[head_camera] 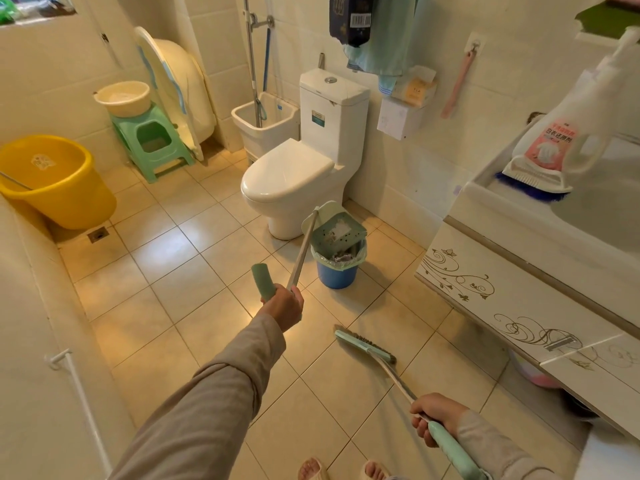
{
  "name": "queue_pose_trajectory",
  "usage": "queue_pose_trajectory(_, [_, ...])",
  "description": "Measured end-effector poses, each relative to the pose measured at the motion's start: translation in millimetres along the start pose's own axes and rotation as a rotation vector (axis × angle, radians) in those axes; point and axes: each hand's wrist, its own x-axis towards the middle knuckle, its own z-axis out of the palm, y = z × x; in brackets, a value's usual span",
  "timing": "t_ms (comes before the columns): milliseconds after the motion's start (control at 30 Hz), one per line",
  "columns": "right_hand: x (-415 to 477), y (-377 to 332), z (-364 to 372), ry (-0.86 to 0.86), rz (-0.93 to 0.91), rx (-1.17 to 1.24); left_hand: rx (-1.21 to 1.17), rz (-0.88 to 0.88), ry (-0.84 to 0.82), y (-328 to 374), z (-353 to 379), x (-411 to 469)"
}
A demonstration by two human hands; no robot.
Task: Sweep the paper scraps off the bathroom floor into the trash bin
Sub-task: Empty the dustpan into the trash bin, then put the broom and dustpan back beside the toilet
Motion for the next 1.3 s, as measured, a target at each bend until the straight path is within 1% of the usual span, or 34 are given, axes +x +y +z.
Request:
queue_pose_trajectory(200, [4.2,4.4,-5.6,-0.010,-0.001,0.018,-0.064,-0.061,-0.011,-1.2,-4.6,-7.8])
queue_pose_trajectory(300, [5.7,5.6,-5.7,-0.013,0.005,0.019,-0.132,-0.148,-0.034,3.0,-4.7,-14.7])
queue_pose_trajectory(333, [6.4,5.5,-5.5,-0.017,0.004,0.016,-0.192,-0.207,-0.055,6.7,-3.3,-15.8])
queue_pose_trajectory(433, [6.6,4.6,-5.7,-0.027,-0.012,-0.003,-0.476,-0.438,-0.116,15.5,0.5,-22.6])
queue_pose_trajectory(500, [6.1,4.0,-7.1,-0.031,-0.028,-0.008,-0.678,-0.556,-0.121,15.5,-0.7,-28.2])
queue_pose_trajectory(567, [5.0,3.3,-8.0,-0.040,-0.043,-0.022,-0.928,-0.699,-0.113,14.6,-5.0,-34.7])
queue_pose_trajectory(633, [4.7,3.1,-7.6,-0.041,-0.053,-0.037,-1.216,-0.912,-0.094,16.2,-7.6,-41.8])
queue_pose_trajectory(700, [3.3,2.3,-6.4,-0.055,-0.059,-0.037,-1.452,-1.144,-0.080,17.8,-6.2,-52.1])
queue_pose_trajectory(767, [1.0,0.4,-3.8,-0.063,-0.068,-0.045,-1.588,-1.319,-0.103,19.5,0.4,-63.2])
queue_pose_trajectory(800, [0.5,-0.5,-2.3,-0.055,-0.080,-0.061,-1.625,-1.368,-0.130,22.0,3.1,-68.4])
queue_pose_trajectory(867, [0.3,-4.1,3.0,-0.043,-0.117,-0.079,-1.649,-1.395,-0.205,30.5,5.0,-76.2])
queue_pose_trajectory(1067, [12.4,-17.0,22.9,-0.025,-0.170,0.008,-1.683,-1.330,-0.470,86.7,2.2,-87.7])
queue_pose_trajectory(1167, [22.8,-22.3,29.8,-0.009,-0.195,0.022,-1.701,-1.295,-0.553,104.9,1.1,-88.6])
queue_pose_trajectory(1233, [24.9,-25.3,33.1,-0.002,-0.182,0.003,-1.707,-1.269,-0.605,114.0,1.4,-88.5])
queue_pose_trajectory(1300, [24.9,-26.6,34.1,-0.001,-0.142,-0.037,-1.727,-1.292,-0.652,120.5,5.1,-91.1])
